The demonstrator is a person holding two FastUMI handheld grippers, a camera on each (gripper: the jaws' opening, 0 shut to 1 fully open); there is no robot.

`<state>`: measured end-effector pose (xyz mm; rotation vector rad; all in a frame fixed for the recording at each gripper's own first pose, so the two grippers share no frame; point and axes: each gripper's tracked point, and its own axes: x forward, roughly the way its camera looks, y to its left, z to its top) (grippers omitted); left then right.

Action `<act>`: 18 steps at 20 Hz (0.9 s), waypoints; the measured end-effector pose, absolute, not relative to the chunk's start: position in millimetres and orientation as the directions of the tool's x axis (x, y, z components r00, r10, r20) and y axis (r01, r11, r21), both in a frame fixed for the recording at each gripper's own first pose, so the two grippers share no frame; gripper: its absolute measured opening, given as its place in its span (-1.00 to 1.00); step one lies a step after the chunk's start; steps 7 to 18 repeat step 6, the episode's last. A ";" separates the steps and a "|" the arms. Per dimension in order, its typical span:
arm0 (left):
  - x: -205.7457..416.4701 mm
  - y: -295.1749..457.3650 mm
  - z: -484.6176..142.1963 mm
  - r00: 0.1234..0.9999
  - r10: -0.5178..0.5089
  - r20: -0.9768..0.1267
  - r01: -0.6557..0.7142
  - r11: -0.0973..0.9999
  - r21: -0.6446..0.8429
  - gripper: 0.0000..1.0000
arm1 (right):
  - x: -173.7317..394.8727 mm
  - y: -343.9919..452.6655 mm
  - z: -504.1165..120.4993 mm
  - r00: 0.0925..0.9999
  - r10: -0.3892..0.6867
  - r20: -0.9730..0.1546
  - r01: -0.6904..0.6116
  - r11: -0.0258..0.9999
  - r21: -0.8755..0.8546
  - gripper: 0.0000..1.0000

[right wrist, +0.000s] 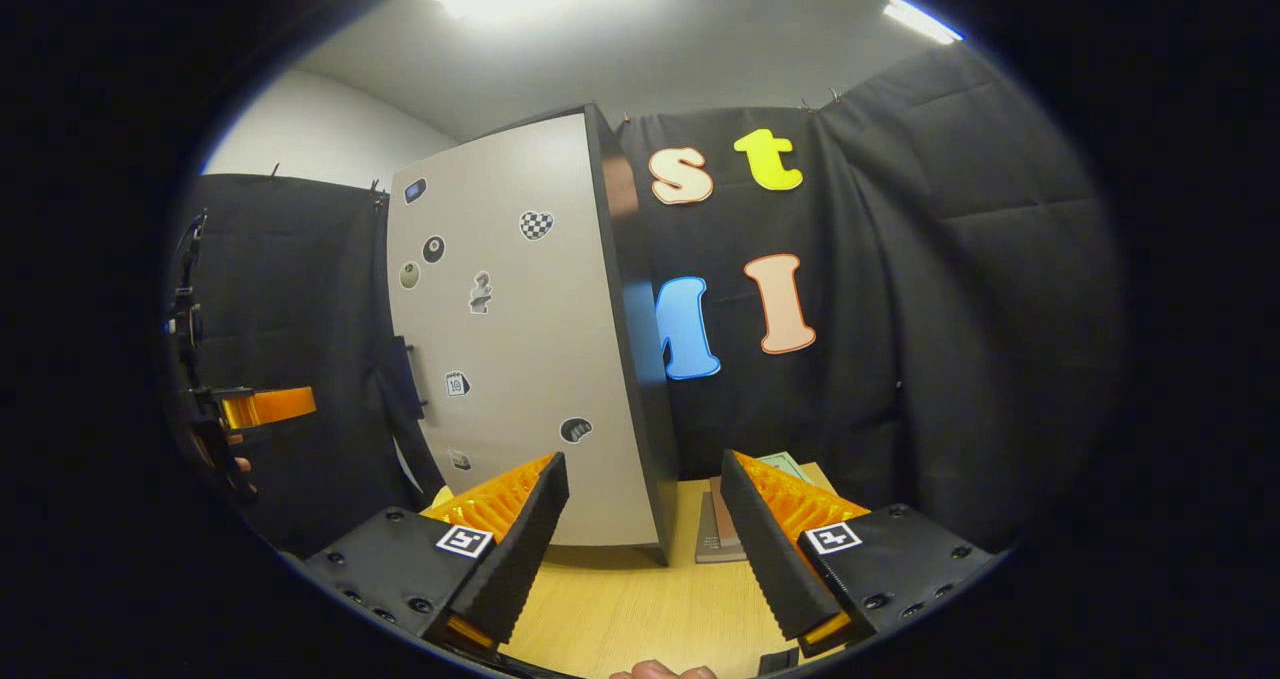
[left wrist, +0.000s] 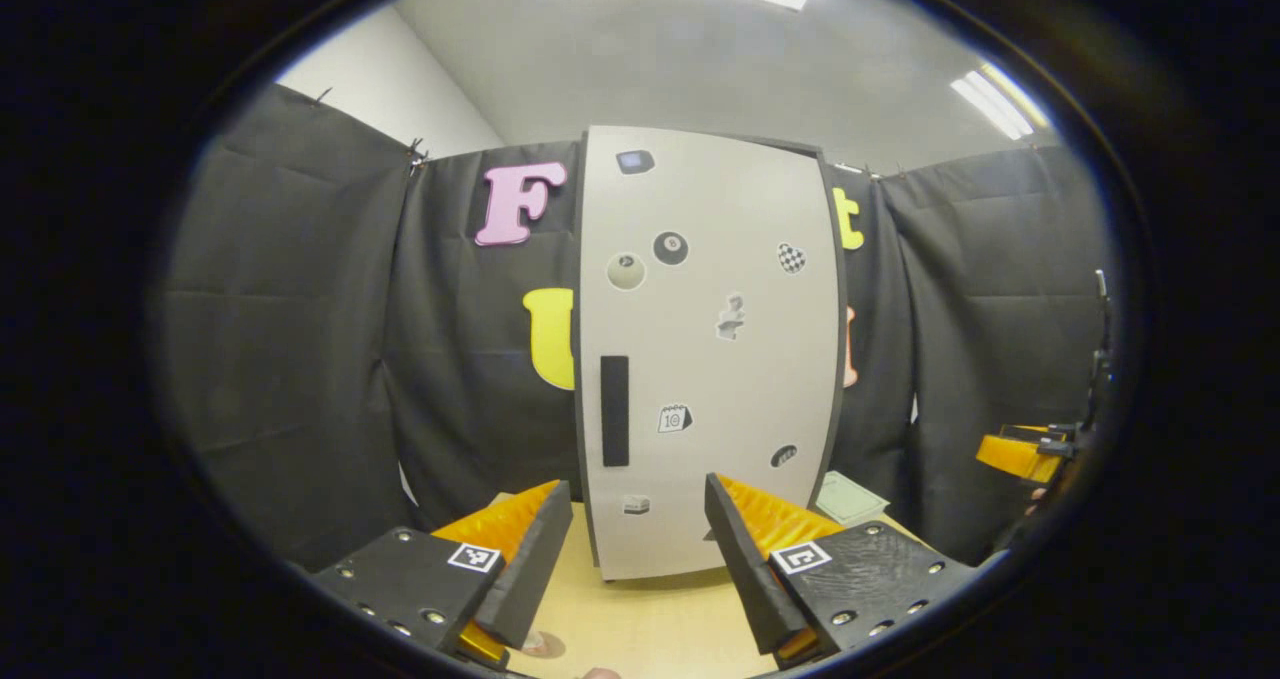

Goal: Open the cabinet door with the right hand, grasp the bottle in the cabinet with the left hand and place it on the coaster, then close the cabinet door with the right hand.

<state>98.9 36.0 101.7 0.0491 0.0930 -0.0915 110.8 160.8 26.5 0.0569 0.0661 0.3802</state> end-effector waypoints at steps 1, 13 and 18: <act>97.4 33.8 103.8 0.991 -0.094 -0.092 0.098 0.994 0.047 0.69 | 109.9 162.5 24.6 0.924 0.377 -0.059 -0.374 0.925 0.065 0.95; 96.8 32.0 101.1 0.989 -0.108 -0.097 0.116 0.991 0.073 0.60 | 112.2 168.0 24.5 0.926 0.373 -0.061 -0.369 0.927 0.065 0.95; 96.8 32.0 101.1 0.989 -0.108 -0.097 0.116 0.991 0.073 0.60 | 112.2 168.0 24.5 0.926 0.373 -0.061 -0.369 0.927 0.065 0.95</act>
